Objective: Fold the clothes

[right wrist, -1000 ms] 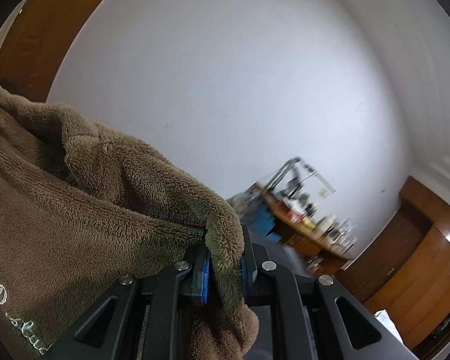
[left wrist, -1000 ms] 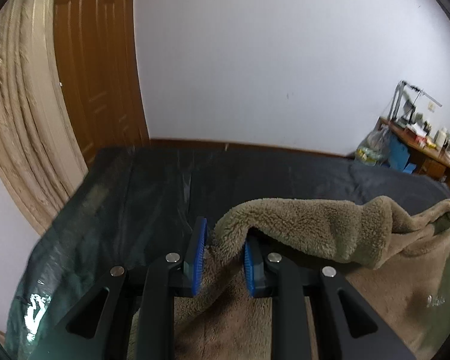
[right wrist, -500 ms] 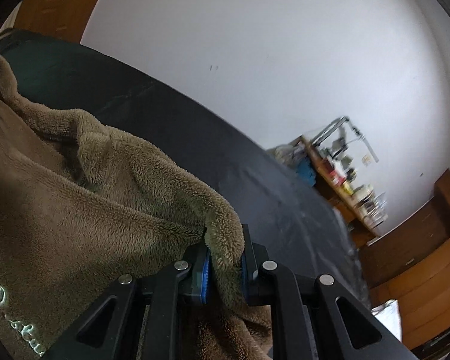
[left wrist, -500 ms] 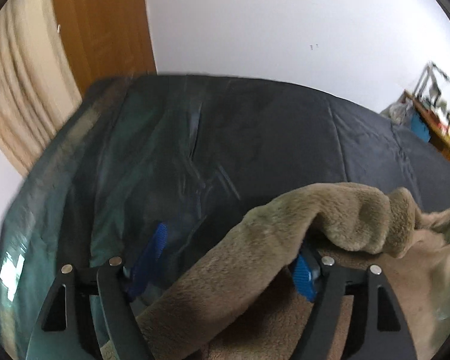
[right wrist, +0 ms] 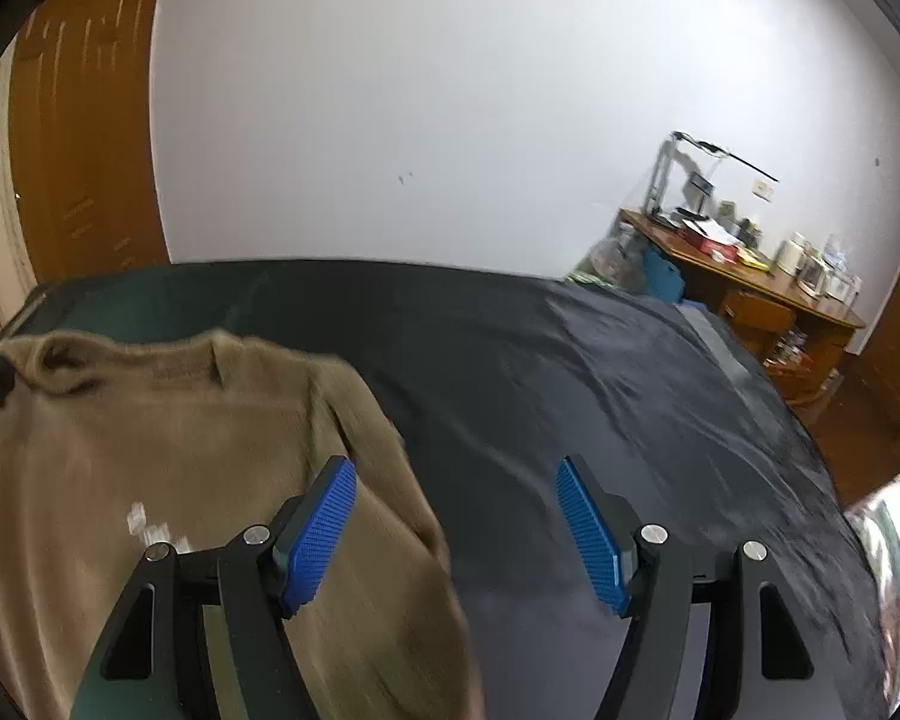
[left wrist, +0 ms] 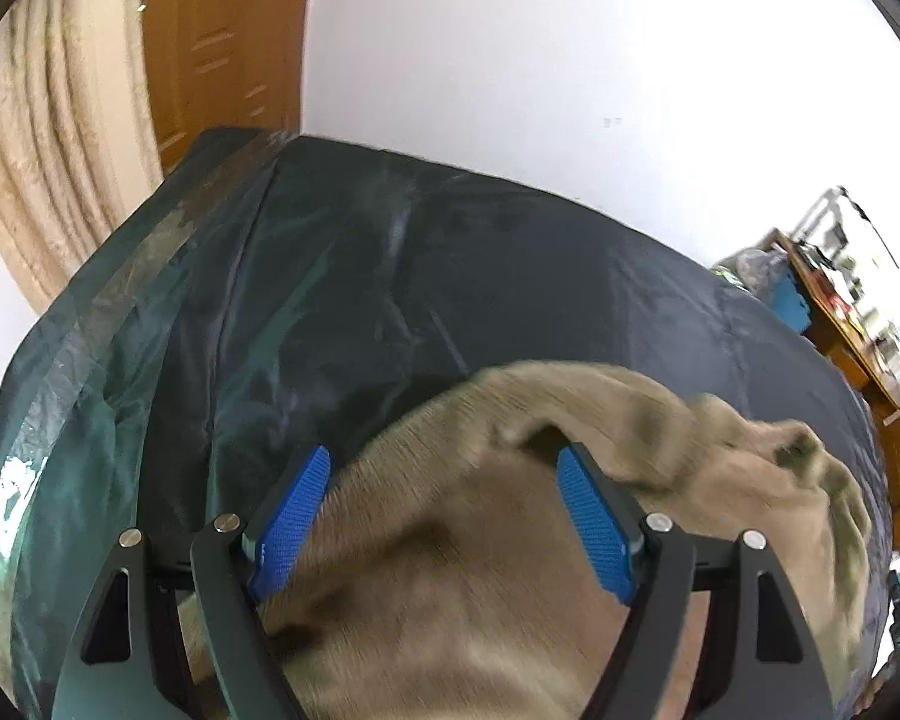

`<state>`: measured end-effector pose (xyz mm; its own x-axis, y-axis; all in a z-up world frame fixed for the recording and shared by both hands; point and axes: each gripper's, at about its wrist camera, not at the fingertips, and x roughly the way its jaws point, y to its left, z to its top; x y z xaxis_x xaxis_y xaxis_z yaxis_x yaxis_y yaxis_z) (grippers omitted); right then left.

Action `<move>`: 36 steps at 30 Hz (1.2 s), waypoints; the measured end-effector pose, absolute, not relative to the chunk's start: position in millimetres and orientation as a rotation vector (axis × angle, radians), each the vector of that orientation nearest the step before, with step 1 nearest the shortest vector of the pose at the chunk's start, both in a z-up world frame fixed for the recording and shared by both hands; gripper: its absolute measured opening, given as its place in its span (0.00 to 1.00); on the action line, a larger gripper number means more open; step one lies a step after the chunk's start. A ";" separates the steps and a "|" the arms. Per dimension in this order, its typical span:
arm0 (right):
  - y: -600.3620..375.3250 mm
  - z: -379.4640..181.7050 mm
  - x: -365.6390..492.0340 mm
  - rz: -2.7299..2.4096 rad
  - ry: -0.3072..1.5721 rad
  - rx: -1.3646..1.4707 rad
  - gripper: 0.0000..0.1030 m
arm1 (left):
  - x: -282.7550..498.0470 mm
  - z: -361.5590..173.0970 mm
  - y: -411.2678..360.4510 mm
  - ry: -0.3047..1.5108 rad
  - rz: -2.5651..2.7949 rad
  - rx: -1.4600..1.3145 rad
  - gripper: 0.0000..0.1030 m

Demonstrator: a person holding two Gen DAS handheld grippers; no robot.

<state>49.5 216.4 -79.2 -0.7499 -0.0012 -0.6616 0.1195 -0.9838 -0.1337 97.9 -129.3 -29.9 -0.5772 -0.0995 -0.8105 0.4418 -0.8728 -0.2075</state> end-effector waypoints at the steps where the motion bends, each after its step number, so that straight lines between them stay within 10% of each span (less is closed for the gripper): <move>1: 224.3 -81.7 59.9 -2.869 0.264 1.110 0.69 | 103.0 -25.1 -125.6 0.559 -2.494 1.239 0.79; 16: 304.1 -113.4 195.7 -2.749 -0.079 1.301 0.69 | 137.6 -2.4 -16.5 0.293 -2.781 1.345 0.80; 25: 231.1 -126.9 278.3 -2.508 0.459 1.164 0.69 | 142.3 -13.3 0.3 0.319 -2.761 1.388 0.80; 36: 176.7 -116.3 269.3 -1.938 -0.338 0.948 0.74 | 183.2 -15.1 61.2 0.116 -2.956 1.494 0.80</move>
